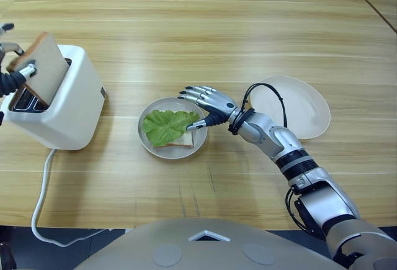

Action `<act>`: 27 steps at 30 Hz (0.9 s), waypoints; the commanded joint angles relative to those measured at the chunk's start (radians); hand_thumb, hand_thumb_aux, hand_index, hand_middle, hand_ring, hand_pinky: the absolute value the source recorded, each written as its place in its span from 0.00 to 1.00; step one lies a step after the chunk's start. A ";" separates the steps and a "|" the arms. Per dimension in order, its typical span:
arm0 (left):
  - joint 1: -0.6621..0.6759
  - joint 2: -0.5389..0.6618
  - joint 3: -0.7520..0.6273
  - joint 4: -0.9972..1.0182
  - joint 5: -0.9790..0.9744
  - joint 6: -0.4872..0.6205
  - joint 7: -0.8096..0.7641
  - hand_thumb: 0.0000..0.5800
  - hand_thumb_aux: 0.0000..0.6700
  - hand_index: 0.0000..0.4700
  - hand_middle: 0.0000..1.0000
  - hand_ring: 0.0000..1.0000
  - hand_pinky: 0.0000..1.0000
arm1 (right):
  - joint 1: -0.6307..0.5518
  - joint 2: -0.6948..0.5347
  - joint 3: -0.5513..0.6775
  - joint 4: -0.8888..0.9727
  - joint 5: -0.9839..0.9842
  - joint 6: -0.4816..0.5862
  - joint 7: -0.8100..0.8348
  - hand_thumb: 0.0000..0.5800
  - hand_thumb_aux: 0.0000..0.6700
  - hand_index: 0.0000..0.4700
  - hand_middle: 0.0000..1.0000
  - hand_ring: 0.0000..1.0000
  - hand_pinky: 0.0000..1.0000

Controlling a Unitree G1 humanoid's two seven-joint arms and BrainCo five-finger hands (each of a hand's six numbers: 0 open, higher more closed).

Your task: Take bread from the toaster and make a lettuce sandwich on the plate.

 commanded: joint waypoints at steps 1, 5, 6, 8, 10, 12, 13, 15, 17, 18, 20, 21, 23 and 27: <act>-0.041 -0.020 0.041 -0.035 -0.040 -0.003 0.035 1.00 1.00 1.00 0.00 0.00 0.00 | -0.023 -0.005 -0.018 -0.004 -0.007 0.011 -0.027 0.00 0.00 0.00 0.00 0.00 0.00; -0.069 -0.028 0.063 -0.045 -0.084 -0.006 0.049 1.00 1.00 1.00 0.00 0.00 0.00 | -0.030 -0.009 -0.034 -0.009 -0.009 0.019 -0.063 0.00 0.00 0.00 0.00 0.00 0.00; -0.076 -0.032 0.066 -0.046 -0.101 -0.008 0.050 1.00 1.00 1.00 0.00 0.00 0.00 | -0.030 -0.010 -0.039 -0.011 -0.009 0.021 -0.070 0.00 0.00 0.00 0.00 0.00 0.00; -0.099 -0.046 0.073 -0.051 -0.148 -0.009 0.047 1.00 1.00 1.00 0.00 0.00 0.00 | -0.031 -0.013 -0.052 -0.014 -0.007 0.026 -0.091 0.00 0.00 0.00 0.00 0.00 0.00; -0.124 -0.058 0.075 -0.057 -0.203 -0.010 0.038 1.00 1.00 1.00 0.00 0.00 0.00 | -0.030 -0.017 -0.069 -0.021 -0.003 0.031 -0.112 0.00 0.00 0.00 0.00 0.00 0.00; -0.146 -0.066 0.058 -0.069 -0.263 -0.006 0.012 1.00 1.00 1.00 0.00 0.00 0.00 | -0.025 -0.023 -0.089 -0.034 0.001 0.036 -0.134 0.00 0.00 0.00 0.00 0.00 0.00; -0.163 -0.077 0.039 -0.081 -0.305 0.000 -0.008 1.00 1.00 1.00 0.00 0.00 0.00 | -0.022 -0.029 -0.106 -0.042 0.007 0.040 -0.146 0.00 0.00 0.00 0.00 0.00 0.00; -0.201 -0.104 -0.015 -0.109 -0.395 0.021 -0.055 1.00 1.00 1.00 0.00 0.00 0.00 | -0.014 -0.050 -0.153 -0.060 0.021 0.050 -0.180 0.00 0.00 0.00 0.00 0.00 0.00; -0.244 -0.128 -0.080 -0.130 -0.467 0.044 -0.104 1.00 1.00 1.00 0.00 0.00 0.00 | -0.010 -0.078 -0.214 -0.069 0.033 0.071 -0.226 0.00 0.00 0.00 0.00 0.00 0.00; -0.265 -0.139 -0.117 -0.140 -0.494 0.055 -0.129 1.00 1.00 1.00 0.00 0.00 0.00 | -0.010 -0.094 -0.246 -0.071 0.034 0.085 -0.254 0.00 0.00 0.00 0.00 0.00 0.00; -0.304 -0.158 -0.196 -0.153 -0.526 0.077 -0.174 1.00 1.00 1.00 0.00 0.00 0.00 | -0.007 -0.122 -0.303 -0.080 0.035 0.113 -0.300 0.00 0.00 0.00 0.00 0.00 0.00; -0.326 -0.171 -0.243 -0.149 -0.531 0.084 -0.195 1.00 1.00 1.00 0.00 0.00 0.00 | -0.004 -0.133 -0.331 -0.084 0.037 0.127 -0.326 0.00 0.00 0.00 0.00 0.00 0.00; -0.366 -0.202 -0.338 -0.109 -0.519 0.086 -0.233 1.00 1.00 1.00 0.00 0.00 0.00 | 0.009 -0.143 -0.379 -0.105 0.043 0.155 -0.370 0.00 0.00 0.00 0.00 0.00 0.00; -0.403 -0.271 -0.480 0.031 -0.502 0.073 -0.292 1.00 1.00 1.00 0.00 0.00 0.00 | 0.028 -0.133 -0.414 -0.132 0.051 0.178 -0.417 0.00 0.00 0.00 0.00 0.00 0.00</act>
